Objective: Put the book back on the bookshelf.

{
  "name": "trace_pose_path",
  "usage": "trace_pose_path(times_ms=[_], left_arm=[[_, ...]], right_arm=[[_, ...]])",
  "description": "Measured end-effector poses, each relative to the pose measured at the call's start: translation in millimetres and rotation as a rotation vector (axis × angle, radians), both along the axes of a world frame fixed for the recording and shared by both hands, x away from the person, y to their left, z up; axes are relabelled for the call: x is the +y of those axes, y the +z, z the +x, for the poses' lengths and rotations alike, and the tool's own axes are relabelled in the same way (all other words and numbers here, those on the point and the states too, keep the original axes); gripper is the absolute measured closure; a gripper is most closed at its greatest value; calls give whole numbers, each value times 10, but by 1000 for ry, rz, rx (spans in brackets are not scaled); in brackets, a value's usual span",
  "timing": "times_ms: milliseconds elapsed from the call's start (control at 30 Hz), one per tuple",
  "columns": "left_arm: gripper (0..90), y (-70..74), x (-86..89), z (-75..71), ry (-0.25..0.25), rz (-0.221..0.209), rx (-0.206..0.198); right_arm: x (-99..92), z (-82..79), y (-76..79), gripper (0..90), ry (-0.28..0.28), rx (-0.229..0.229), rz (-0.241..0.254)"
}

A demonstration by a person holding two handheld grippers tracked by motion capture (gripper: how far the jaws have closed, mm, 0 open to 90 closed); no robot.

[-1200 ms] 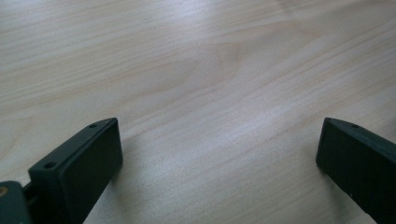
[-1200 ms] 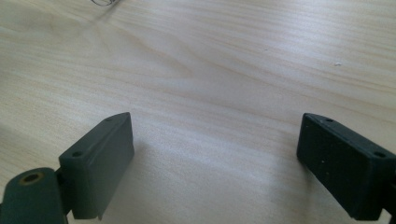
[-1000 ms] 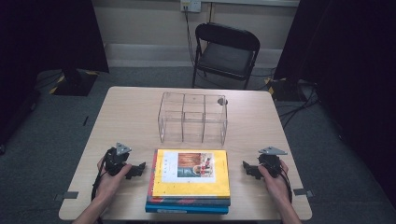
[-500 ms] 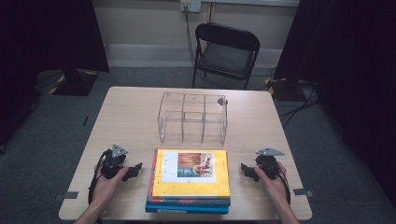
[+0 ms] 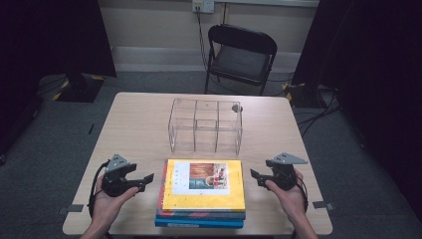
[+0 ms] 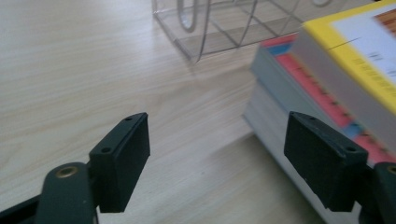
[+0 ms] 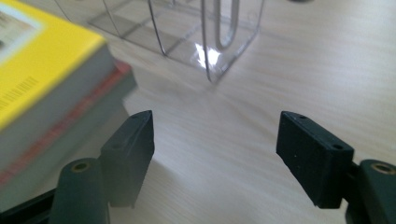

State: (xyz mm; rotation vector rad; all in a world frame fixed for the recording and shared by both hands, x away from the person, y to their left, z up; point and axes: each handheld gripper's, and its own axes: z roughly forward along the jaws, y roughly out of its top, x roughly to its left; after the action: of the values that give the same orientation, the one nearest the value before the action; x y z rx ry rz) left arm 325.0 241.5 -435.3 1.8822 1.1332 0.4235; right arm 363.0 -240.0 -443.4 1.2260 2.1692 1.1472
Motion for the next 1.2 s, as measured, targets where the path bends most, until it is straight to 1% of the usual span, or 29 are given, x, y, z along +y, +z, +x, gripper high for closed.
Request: trace_pose_path(times_ms=[33,67,100,133,167,233,267,300,333,367,400,467,500,533,600,633,733,800,867,900,933,967,1067,1133,1167,1200], left_arm=[[239,47,-21,-38,-7,0,-17],[243,77,-30,-59,-19,-6,-23],[243,115,-47,-89,-32,-20,-28],[244,149,-71,-118,-42,-32,-36],[244,180,-93,-146,-58,-29,-43],[245,225,-169,-218,-83,-31,-55],[245,244,-229,-268,-111,-29,-53],[243,244,-229,-268,-111,-29,-53],[243,253,-262,-296,-125,-34,-51],[240,261,-290,-316,-145,-29,-52],[238,267,-330,-338,-156,-33,-50],[233,287,-393,-370,-182,-26,-59],[231,296,-426,-382,-195,-31,-61],[228,308,-456,-395,-207,-31,-62],[222,319,-510,-413,-234,-19,-62],[219,318,-539,-424,-243,-26,-64],[216,309,-608,-455,-272,-12,-66],[212,295,-652,-478,-296,-5,-53],[197,277,-690,-497,-312,2,-46],[187,270,-701,-502,-320,3,-40],[155,258,-723,-510,-324,5,-32],[155,247,-740,-516,-321,9,-32],[155,234,-756,-525,-322,44,-49],[155,223,-752,-519,-320,34,-41],[155,215,-741,-511,-321,51,-41],[150,199,-735,-510,-319,32,-38]], right_arm=[[18,-10,47,284,7,-10,11],[54,-22,137,286,25,-25,30],[54,-22,137,286,25,-25,30],[91,-31,223,305,47,-43,39],[91,-31,223,305,47,-43,39],[132,-42,313,322,63,-64,57],[185,-47,396,337,89,-80,70],[185,-47,396,337,89,-80,70],[220,-50,431,348,104,-86,73],[262,-52,458,354,122,-88,79],[311,-56,479,361,144,-89,83],[439,-73,505,362,185,-90,79],[485,-78,507,361,200,-90,77],[597,-87,506,359,233,-86,65],[693,-81,496,356,260,-80,66],[734,-73,487,351,269,-78,65],[829,-42,448,346,295,-64,57],[853,-34,432,345,303,-58,57],[896,-14,389,341,329,-21,58],[908,-13,375,345,328,-19,62],[913,-14,370,343,331,-23,63],[917,-16,370,343,336,-20,64],[922,-18,371,343,344,-15,64],[943,-15,369,334,345,-32,35],[955,-7,368,324,342,-40,25],[979,25,366,311,346,-39,21]])
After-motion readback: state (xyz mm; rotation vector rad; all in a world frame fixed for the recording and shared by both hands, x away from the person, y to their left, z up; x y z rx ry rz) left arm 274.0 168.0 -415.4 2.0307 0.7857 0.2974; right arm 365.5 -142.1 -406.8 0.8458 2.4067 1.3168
